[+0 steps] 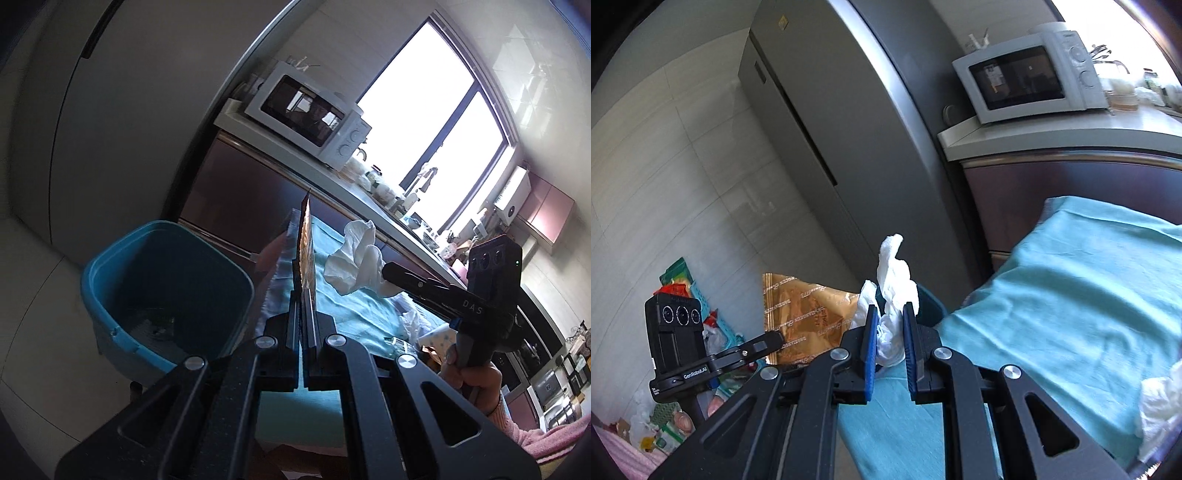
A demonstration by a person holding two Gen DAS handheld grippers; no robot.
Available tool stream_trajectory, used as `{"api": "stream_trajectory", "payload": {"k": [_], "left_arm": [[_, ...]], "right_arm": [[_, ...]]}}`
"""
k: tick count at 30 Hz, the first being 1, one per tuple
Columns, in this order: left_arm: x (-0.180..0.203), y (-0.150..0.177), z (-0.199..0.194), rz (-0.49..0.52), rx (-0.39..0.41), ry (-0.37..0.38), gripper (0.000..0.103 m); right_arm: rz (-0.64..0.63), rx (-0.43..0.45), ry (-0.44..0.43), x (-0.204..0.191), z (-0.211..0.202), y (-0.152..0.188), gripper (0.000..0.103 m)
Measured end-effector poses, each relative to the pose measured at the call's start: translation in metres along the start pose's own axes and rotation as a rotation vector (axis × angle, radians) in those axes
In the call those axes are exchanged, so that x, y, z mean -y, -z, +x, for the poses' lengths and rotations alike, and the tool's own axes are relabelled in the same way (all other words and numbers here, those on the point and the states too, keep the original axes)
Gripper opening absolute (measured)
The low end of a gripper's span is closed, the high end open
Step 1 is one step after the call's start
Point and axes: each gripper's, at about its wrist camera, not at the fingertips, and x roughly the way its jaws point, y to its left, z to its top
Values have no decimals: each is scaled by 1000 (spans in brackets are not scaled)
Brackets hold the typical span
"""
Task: Collect trash
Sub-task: 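Carry the foil wrapper and tissue to the teal bin and release both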
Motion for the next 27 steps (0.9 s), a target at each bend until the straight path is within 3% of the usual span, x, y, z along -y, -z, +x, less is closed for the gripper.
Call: {"api": "stream_trajectory", "payload": {"k": [12, 27], "left_arm": [[-63, -3, 25, -72, -33, -139, 1], [-95, 3, 66, -101, -97, -236, 1]], "right_arm": [[-44, -136, -6, -24, 81, -3, 12], [-2, -302, 79, -19, 148, 7, 16]]}}
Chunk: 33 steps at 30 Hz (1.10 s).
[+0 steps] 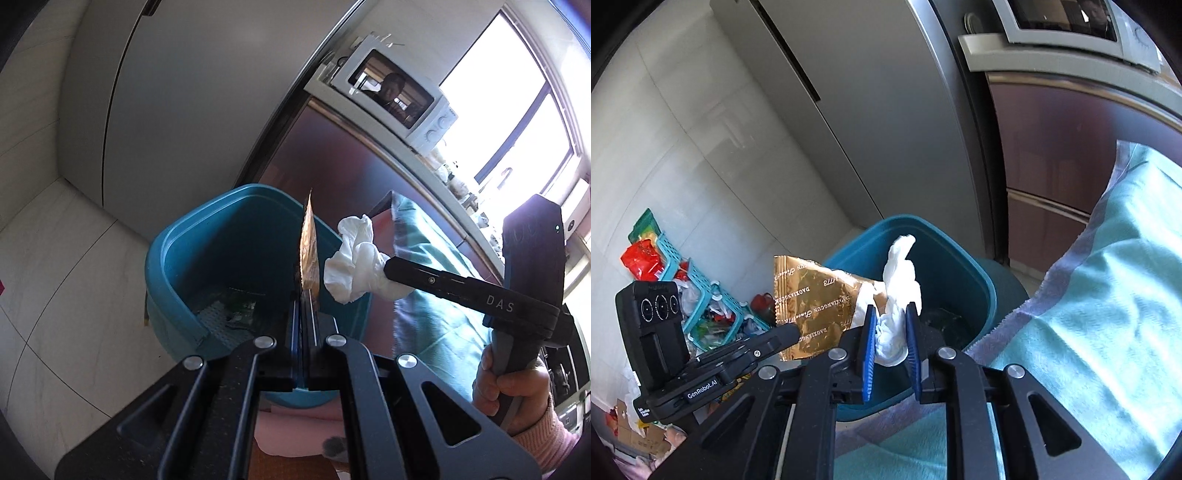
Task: Collect trash
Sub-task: 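Carry the foil wrapper and tissue to the teal bin and release both, then grasp the clear snack bag with the left tool while the right tool grasps the milk cup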
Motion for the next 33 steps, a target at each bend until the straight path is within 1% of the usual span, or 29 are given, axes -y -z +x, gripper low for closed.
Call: {"api": "stream_trajectory", "payload": {"k": [4, 6, 8, 10, 15, 18, 19, 21, 23, 24, 26, 28, 30, 31, 33], "left_arm": [[-3, -2, 17, -1, -30, -29, 2], [-4, -1, 24, 1, -39, -43, 3], [-5, -1, 31, 3, -48, -55, 8], [-5, 0, 37, -2, -56, -61, 8], [-3, -1, 43, -4, -49, -64, 10], [1, 0, 37, 7, -34, -59, 11], [3, 1, 33, 12, -27, -54, 13], [9, 2, 25, 30, -11, -39, 14], [21, 2, 17, 57, 5, -21, 21], [27, 2, 13, 71, 11, -8, 22], [44, 4, 6, 111, 23, 25, 29], [63, 7, 1, 155, 26, 61, 32], [83, 14, -2, 205, 20, 104, 35], [92, 17, -2, 227, 12, 127, 39], [110, 25, -1, 269, -15, 178, 40]], "right_arm": [[12, -12, 7, 0, 4, 0, 22], [10, -15, 11, 0, 4, 0, 23], [12, -17, 12, 1, 4, 0, 25], [16, -17, 14, 3, 5, -1, 29], [22, -4, 7, 5, 1, 1, 30], [26, 8, 3, 7, -4, 2, 30], [28, 15, -2, 7, -7, 3, 30], [27, 29, -12, 7, -13, 3, 30], [18, 46, -16, 5, -22, 5, 31], [8, 58, -19, 4, -29, 8, 31], [-14, 83, -18, 0, -43, 13, 35], [-31, 110, -16, -2, -61, 19, 36], [-41, 141, -6, -2, -80, 27, 37], [-49, 157, 0, -2, -90, 32, 37], [-55, 189, 19, 2, -109, 43, 39]]}}
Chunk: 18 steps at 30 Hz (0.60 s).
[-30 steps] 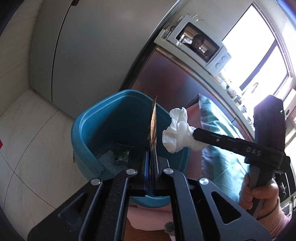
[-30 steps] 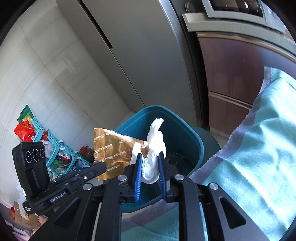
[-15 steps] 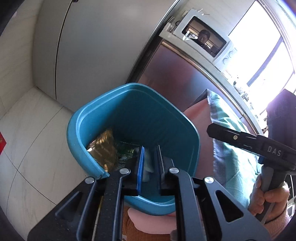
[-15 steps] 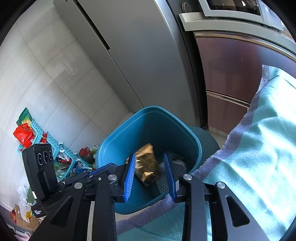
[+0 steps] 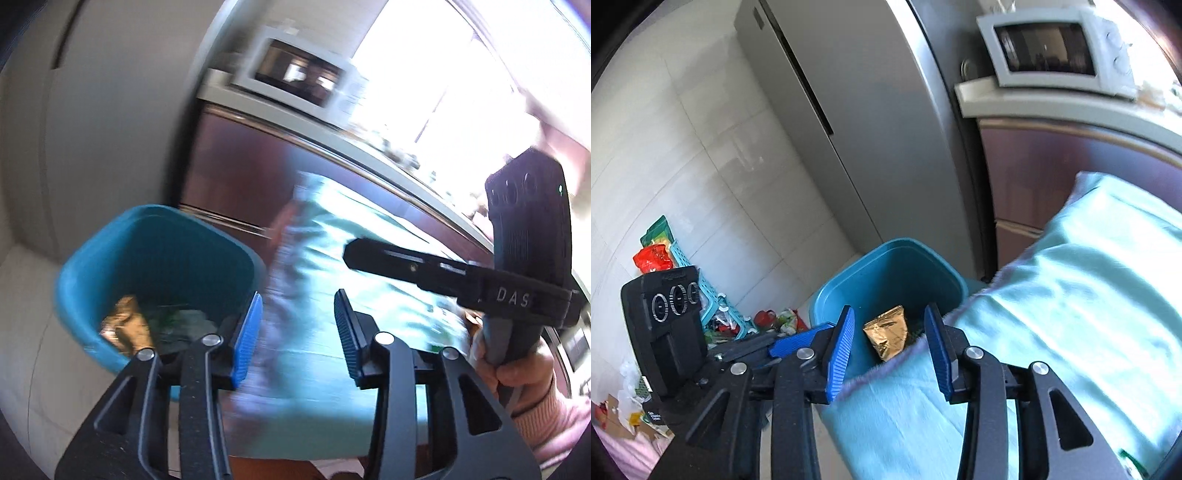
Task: Collect trash
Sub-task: 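Grasp the clear snack bag with the left tool while the right tool grasps the milk cup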
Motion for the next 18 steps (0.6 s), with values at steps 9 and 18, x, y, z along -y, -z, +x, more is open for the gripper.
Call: {"api": "stream_trajectory", "payload": {"k": [9, 18], "left_arm": [[77, 19, 34, 118, -95, 164, 53], [135, 34, 65, 196, -158, 233, 66]], "right_arm": [[72, 109, 167, 44, -99, 50, 48], [130, 216, 387, 82, -174, 80, 55]]}}
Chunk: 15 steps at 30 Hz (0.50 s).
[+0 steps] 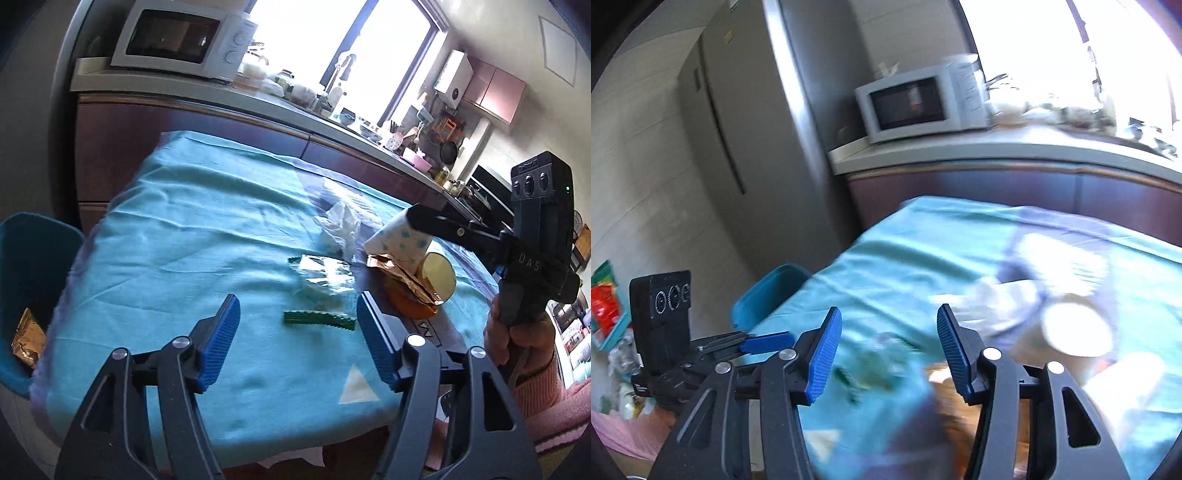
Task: Collect trash
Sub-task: 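Grasp the clear snack bag with the left tool while the right tool grasps the milk cup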
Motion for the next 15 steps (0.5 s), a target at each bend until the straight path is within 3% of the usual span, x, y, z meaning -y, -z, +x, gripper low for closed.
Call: {"api": "stream_trajectory", "payload": {"k": [5, 9, 11, 15], "left_arm": [[17, -2, 18, 39, -29, -15, 70], [27, -5, 34, 69, -55, -34, 74], [30, -6, 39, 68, -73, -39, 75], [33, -8, 51, 54, -104, -46, 74]], "right_arm": [[22, 51, 129, 33, -19, 1, 69], [66, 25, 189, 60, -16, 6, 77], [91, 7, 197, 71, -12, 8, 82], [114, -27, 186, 82, 2, 12, 82]]}}
